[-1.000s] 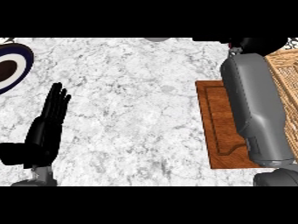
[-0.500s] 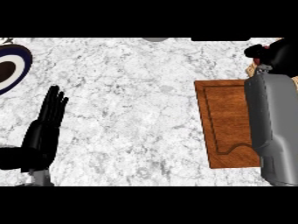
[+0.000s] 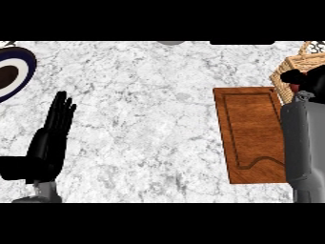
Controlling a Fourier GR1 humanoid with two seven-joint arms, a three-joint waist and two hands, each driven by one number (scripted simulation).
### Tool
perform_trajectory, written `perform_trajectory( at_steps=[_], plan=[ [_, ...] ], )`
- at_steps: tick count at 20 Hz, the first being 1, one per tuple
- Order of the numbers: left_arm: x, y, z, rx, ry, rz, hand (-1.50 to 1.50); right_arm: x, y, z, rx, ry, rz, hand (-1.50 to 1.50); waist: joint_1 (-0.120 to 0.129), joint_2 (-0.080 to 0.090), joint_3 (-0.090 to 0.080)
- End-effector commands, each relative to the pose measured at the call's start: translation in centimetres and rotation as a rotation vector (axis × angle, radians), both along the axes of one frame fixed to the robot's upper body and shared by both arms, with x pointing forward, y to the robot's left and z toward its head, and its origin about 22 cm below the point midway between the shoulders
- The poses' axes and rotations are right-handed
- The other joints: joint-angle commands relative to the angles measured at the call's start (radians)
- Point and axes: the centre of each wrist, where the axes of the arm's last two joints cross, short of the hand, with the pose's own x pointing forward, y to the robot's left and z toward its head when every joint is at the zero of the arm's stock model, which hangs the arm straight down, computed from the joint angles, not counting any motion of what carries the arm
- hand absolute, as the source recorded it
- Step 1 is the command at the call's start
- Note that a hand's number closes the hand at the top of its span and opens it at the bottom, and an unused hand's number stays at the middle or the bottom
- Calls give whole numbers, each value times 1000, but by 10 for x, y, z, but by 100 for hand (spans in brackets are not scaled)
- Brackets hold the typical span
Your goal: Pick the bell pepper from the cutting board and place it in the basket
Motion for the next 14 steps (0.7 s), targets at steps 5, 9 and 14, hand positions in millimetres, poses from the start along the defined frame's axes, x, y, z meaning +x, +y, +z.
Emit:
perform_trajectory(
  at_steps=[5,9,14],
  plan=[
    [-7,-11,-2,-2,4,6,0,-31,-21,-28,87,14,-63,150,2,0,0],
    [1,-4,3,19,7,-4,0,-30,-38,-41,78,12,-61,150,5,2,0],
    [-11,-18,-6,9,-11,-14,0,-52,-50,-43,99,-33,-110,150,2,0,0]
  ],
)
